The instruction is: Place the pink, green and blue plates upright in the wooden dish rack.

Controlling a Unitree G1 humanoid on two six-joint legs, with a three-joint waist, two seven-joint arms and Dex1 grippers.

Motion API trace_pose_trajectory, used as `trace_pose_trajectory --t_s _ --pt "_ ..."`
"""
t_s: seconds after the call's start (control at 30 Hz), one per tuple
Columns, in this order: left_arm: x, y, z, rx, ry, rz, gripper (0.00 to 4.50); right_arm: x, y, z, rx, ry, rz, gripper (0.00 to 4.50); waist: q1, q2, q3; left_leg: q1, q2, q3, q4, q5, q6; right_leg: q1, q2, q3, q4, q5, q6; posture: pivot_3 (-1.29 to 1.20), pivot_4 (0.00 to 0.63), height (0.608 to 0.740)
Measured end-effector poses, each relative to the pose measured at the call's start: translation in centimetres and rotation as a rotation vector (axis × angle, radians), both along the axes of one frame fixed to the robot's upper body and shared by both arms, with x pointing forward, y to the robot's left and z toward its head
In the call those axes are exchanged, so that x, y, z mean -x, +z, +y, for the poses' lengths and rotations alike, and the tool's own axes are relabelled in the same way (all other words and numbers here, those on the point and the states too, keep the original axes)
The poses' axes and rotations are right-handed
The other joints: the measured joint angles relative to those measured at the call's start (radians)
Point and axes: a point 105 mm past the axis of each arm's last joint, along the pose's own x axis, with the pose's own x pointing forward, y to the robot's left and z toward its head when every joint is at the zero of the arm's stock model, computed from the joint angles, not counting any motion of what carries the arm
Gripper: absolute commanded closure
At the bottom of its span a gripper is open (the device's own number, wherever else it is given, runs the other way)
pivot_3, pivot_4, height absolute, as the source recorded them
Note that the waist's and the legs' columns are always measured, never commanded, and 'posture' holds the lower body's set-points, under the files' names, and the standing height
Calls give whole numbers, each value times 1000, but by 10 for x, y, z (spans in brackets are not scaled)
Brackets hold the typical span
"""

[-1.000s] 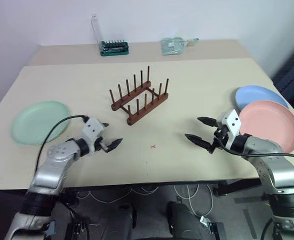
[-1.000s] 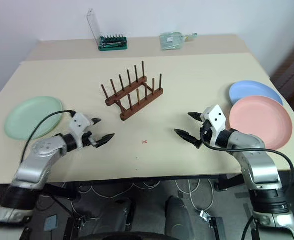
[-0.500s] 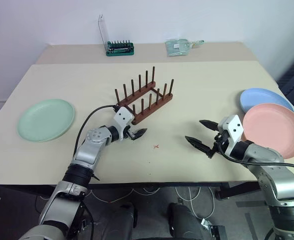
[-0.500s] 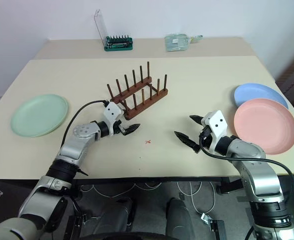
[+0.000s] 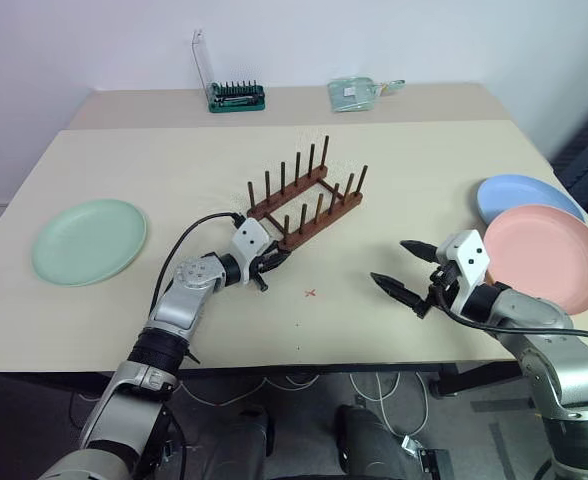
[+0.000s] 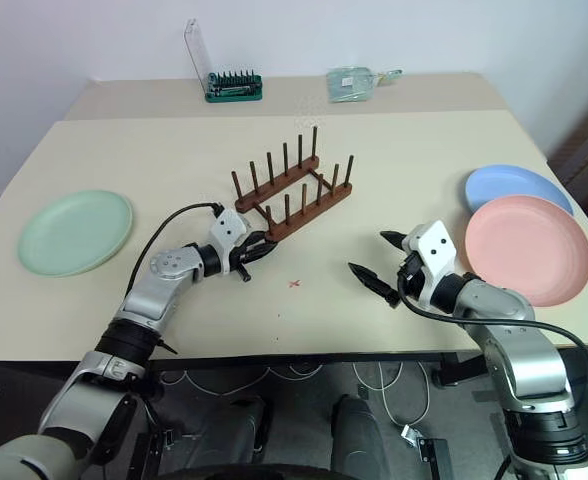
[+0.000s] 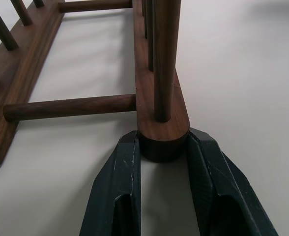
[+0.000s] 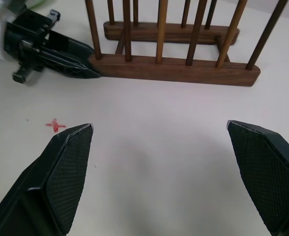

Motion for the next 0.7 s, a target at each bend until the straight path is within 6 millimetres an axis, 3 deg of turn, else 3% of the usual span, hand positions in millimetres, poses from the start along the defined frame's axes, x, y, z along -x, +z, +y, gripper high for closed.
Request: trace_pose_trajectory --t_s 0.2,0.4,0.63,0.7 --pt "28 -2 -23 -44 -288 35 3791 10 -7 -9 42 2 47 0 1 0 0 -1 0 0 0 0 0 0 0 0 0 0 0 0 150 740" --pt "23 4 -30 -122 -389 -9 3791 13 -9 -9 45 -2 56 0 -1 0 0 -1 0 0 0 0 0 -1 0 0 0 0 0 0 150 740" --pt "11 3 -19 -133 -341 4 278 13 -11 -10 47 -8 58 0 -2 0 0 -1 0 0 1 0 1 -1 0 0 0 0 0 0 150 740" --pt "10 3 -13 -129 -319 -4 34 13 -10 -10 48 -8 58 0 -4 0 0 -1 0 0 1 0 1 -1 0 0 0 0 0 0 150 740"
